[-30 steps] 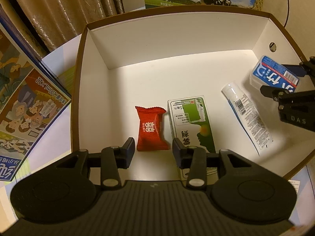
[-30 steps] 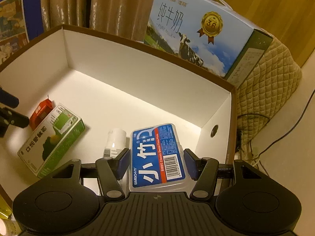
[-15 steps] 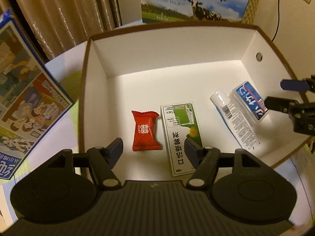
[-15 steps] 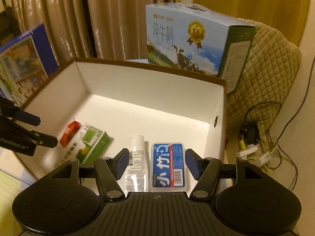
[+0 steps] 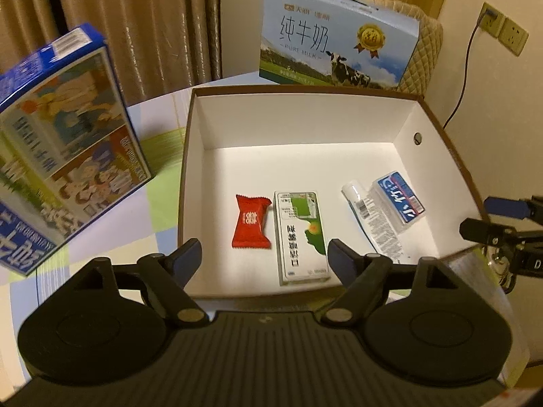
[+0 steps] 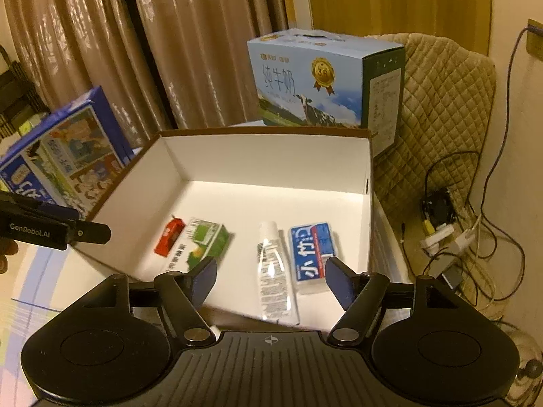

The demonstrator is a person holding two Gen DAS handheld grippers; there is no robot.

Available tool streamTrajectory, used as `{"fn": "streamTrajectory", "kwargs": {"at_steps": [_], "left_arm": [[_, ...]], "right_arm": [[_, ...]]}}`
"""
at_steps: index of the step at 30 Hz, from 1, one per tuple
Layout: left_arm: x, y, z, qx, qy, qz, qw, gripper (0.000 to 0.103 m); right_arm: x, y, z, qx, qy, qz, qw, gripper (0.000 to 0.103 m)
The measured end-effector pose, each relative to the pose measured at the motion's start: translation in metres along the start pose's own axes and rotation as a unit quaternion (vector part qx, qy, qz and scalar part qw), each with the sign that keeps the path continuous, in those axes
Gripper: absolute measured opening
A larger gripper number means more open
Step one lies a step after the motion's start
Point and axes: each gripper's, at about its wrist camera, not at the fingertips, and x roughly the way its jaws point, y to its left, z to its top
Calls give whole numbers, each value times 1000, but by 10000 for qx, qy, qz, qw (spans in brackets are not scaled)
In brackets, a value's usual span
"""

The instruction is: Organize objects

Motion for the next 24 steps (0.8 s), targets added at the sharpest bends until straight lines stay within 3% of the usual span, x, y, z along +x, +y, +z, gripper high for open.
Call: {"fn": "streamTrajectory", "kwargs": {"at_steps": [13,24], "left_arm": [[-66,-7,-43,-275,-322,-14,9991,86],[-94,-7,-99,-469,-159,-44,9988,87]], "right_arm": [[-58,26,-24,126,-309,179,9993,71],[-93,44,-56,198,-347,258,9989,71]]}}
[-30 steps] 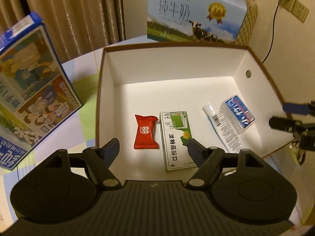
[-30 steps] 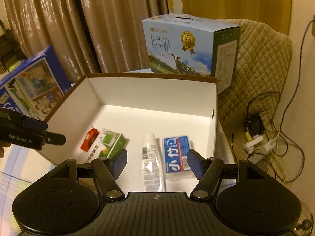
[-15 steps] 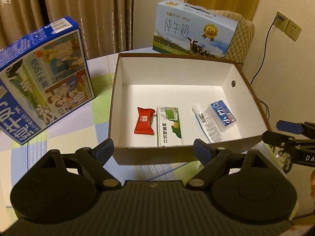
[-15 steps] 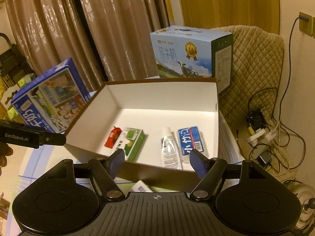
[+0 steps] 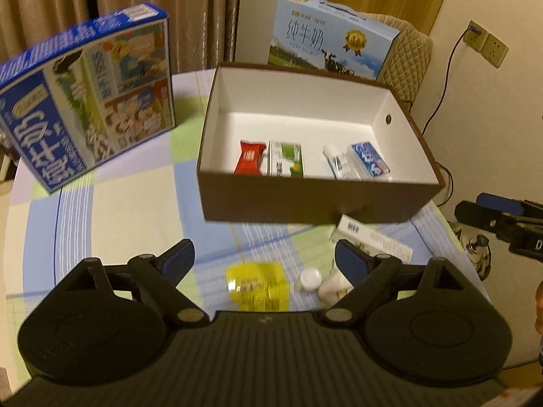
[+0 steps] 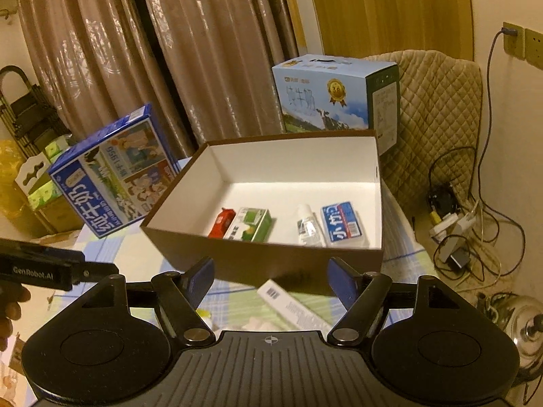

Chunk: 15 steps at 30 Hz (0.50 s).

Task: Organize objects
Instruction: 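Withdraw both tools from the box toward the remaining items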

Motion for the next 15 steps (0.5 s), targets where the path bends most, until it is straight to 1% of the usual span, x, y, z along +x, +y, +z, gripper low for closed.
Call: {"fn": "streamTrajectory", "kwargs": {"at_steps": [8,15], "left_arm": [[-12,3,-37,-76,146,-8,9999,87],[-16,4,-61,-96,323,-38,9994,88]], "right_arm": [[-15,11,-24,56,119,-1,9999,71],[-23,19,-43,92,242,-4,9997,71]]}}
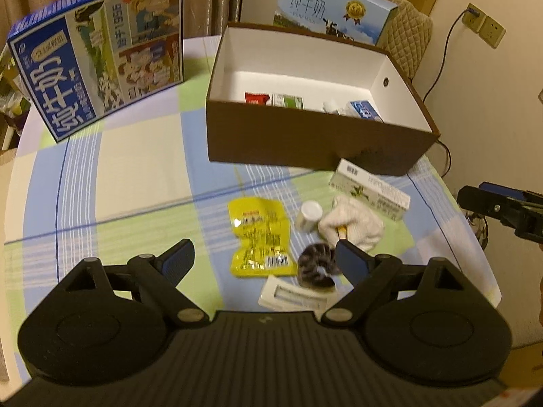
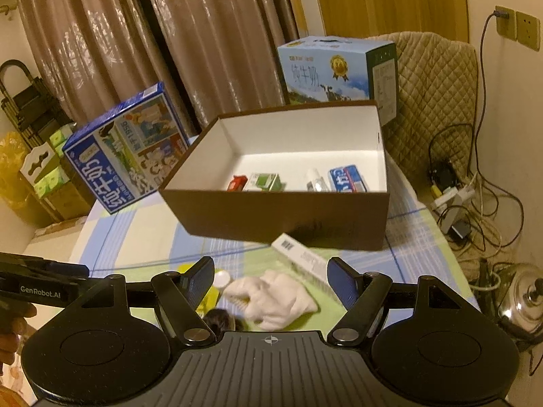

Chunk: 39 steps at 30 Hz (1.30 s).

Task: Organize objects
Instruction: 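Withdraw both tools from the box toward the remaining items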

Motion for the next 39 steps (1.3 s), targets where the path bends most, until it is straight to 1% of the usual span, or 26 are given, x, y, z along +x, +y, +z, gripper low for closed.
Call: {"fn": "streamTrajectory", "kwargs": {"at_steps": [11,21,27,34,39], "left_arm": [[13,-4,-24,70,314,-42,9995,88],[25,-4,-33,79,514,-53,9986,88],[39,-5,-42,100,640,-122,9978,89],[64,-20,-57,321,793,-162,9962,92],[82,-33,-60,507,838,-188,9950,93]], "right_arm": [[6,7,-24,53,295,-12,9995,71],[21,9,-42,104,615,-14,9981,71],[34,1,-53,221,842,-128,9961,71],[40,-11,-65,419,1006,-248,9937,71],[39,-20,-69,547,1049,-331,9924,71]]}}
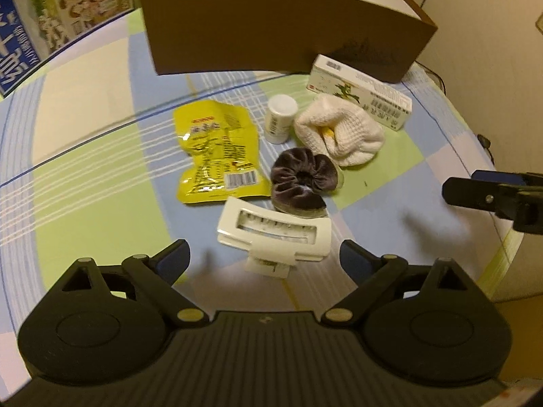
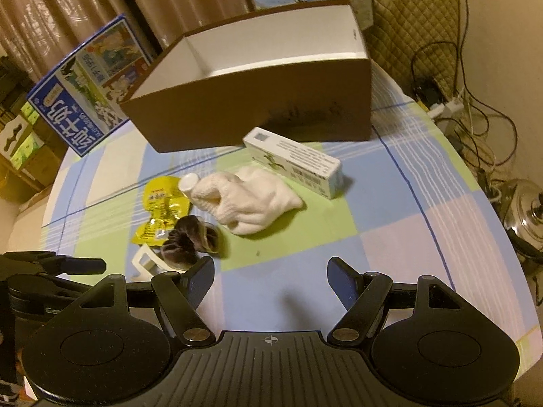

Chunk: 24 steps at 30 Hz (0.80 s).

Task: Organize objects
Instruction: 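Withdraw both tools from the box toward the remaining items, then grasp the white hair clip with left tool while right tool grasps the velvet scrunchie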

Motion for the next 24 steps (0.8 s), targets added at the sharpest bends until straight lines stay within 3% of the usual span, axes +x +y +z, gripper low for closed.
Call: {"fn": "streamTrajectory", "kwargs": {"at_steps": [11,15,24], "left_arm": [[31,-14,2,431,76,289,9986,93],[30,-8,-4,637,-39,341,9974,84],[18,36,-21,266,-178,565,9979,84]], "right_arm": [[4,-12,-2,153,99,-53,9998,71],[7,-13,0,140,127,-28,9998,71],[20,-1,2,-71,259,108,9996,71]]}}
